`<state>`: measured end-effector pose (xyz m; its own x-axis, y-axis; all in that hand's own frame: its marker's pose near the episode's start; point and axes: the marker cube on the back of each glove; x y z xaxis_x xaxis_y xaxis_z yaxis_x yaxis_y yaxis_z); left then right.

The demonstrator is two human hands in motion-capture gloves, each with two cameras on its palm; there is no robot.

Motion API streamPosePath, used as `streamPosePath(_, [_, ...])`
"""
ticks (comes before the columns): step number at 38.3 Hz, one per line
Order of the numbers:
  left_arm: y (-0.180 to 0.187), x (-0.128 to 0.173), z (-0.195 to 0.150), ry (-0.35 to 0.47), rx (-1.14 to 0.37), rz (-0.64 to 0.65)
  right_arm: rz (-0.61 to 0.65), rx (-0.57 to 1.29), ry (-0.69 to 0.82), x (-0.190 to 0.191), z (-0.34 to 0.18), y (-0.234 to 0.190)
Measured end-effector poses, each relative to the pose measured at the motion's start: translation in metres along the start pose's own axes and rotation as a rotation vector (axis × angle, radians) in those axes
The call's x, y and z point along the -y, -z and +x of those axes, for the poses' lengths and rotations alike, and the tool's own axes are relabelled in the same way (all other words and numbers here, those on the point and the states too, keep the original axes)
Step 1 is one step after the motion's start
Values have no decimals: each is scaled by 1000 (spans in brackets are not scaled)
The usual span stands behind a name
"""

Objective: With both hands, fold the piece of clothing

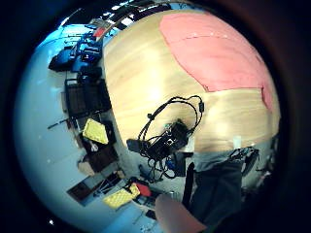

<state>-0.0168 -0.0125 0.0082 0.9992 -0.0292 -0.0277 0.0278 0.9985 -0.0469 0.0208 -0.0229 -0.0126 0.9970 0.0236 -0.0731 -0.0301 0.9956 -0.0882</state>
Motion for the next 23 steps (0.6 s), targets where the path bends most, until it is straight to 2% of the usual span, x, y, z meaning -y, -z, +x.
streamPosePath(7, [3, -2, 0, 13, 0, 44, 30, -6, -2, 2, 2, 4])
streamPosePath(16, [0, -3, 4, 26, 3, 182, 130, 5, -8, 8, 5, -4])
streamPosePath(23, [-4, -1, 10, 10, 25, 188, 167, 7, -6, 6, 5, -8])
